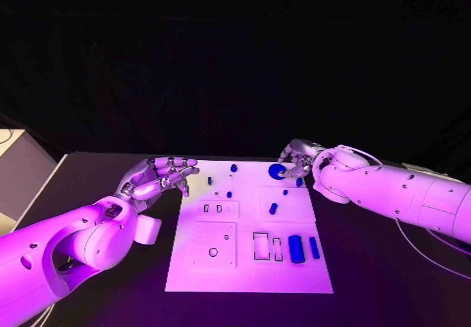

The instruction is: Assemble the parts on the task board

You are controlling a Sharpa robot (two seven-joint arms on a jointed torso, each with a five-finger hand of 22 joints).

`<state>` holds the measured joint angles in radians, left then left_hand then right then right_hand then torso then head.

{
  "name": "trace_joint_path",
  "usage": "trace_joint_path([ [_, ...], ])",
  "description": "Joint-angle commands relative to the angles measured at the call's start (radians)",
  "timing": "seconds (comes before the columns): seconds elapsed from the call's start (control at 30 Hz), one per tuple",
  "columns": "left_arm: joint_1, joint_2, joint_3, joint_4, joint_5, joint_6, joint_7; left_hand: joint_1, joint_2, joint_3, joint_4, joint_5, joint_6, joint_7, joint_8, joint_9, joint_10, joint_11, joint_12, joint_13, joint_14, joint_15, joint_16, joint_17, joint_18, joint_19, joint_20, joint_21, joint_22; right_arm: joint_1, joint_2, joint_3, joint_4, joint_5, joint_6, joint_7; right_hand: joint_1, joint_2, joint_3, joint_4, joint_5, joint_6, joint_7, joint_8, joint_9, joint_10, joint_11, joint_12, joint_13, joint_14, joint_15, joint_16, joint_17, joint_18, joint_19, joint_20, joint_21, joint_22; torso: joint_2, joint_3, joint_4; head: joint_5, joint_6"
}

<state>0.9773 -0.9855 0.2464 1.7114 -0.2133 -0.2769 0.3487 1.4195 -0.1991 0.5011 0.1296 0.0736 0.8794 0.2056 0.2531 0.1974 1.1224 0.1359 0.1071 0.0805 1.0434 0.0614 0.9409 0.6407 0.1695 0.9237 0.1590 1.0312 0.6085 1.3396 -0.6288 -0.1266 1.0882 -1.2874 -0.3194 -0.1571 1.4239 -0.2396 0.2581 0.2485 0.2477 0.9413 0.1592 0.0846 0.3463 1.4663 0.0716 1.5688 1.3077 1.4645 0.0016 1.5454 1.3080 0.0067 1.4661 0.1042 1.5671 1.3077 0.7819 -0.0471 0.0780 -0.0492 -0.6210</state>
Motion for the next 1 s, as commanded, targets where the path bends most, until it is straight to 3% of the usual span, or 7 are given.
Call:
trace_joint_path([
  [0.03,0.000,0.002,0.001,0.002,-0.001,0.018,0.005,-0.007,0.002,0.007,-0.001,-0.003,-0.006,0.000,0.001,0.001,-0.003,0.001,-0.005,0.002,-0.008,0.002,0.001,0.000,0.015,-0.004,0.000,0.006,0.001,-0.001,0.007,-0.001,-0.013,-0.003,0.021,0.000,0.001,0.010,-0.004,0.002,0.006,0.001,0.007,-0.004,0.001,0.104,0.010,0.002,0.263,0.094,0.007,0.005,0.204,-0.007,0.105,0.010,0.004,0.263,0.001,0.0000,0.0012,0.001,-0.001],
  [0.7,0.000,0.003,0.001,0.002,-0.001,0.018,0.004,-0.007,0.002,0.009,-0.002,-0.003,-0.006,0.000,0.001,0.002,-0.003,0.001,-0.004,0.002,-0.009,0.002,0.001,0.000,0.015,-0.007,0.001,0.008,0.002,-0.013,0.027,-0.004,-0.032,0.011,0.048,0.009,0.002,0.017,-0.002,0.005,0.006,0.002,0.007,-0.003,0.002,0.104,0.010,0.002,0.263,0.095,0.007,0.006,0.206,-0.007,0.105,0.010,0.004,0.263,0.000,0.0002,0.0001,0.002,-0.006],
  [1.0,0.000,0.003,0.001,0.001,-0.001,0.019,0.003,-0.007,0.002,0.009,-0.002,-0.003,-0.006,0.000,0.001,0.002,-0.003,0.001,-0.004,0.002,-0.009,0.002,0.001,0.000,0.015,-0.007,0.001,0.008,0.002,-0.013,0.028,-0.005,-0.034,0.011,0.052,0.012,0.011,0.048,0.038,0.008,0.029,0.038,-0.001,0.012,0.007,0.104,0.005,0.002,0.263,0.095,0.002,0.008,0.211,-0.007,0.105,0.007,0.004,0.263,0.001,0.0007,-0.0010,0.003,-0.006],
])
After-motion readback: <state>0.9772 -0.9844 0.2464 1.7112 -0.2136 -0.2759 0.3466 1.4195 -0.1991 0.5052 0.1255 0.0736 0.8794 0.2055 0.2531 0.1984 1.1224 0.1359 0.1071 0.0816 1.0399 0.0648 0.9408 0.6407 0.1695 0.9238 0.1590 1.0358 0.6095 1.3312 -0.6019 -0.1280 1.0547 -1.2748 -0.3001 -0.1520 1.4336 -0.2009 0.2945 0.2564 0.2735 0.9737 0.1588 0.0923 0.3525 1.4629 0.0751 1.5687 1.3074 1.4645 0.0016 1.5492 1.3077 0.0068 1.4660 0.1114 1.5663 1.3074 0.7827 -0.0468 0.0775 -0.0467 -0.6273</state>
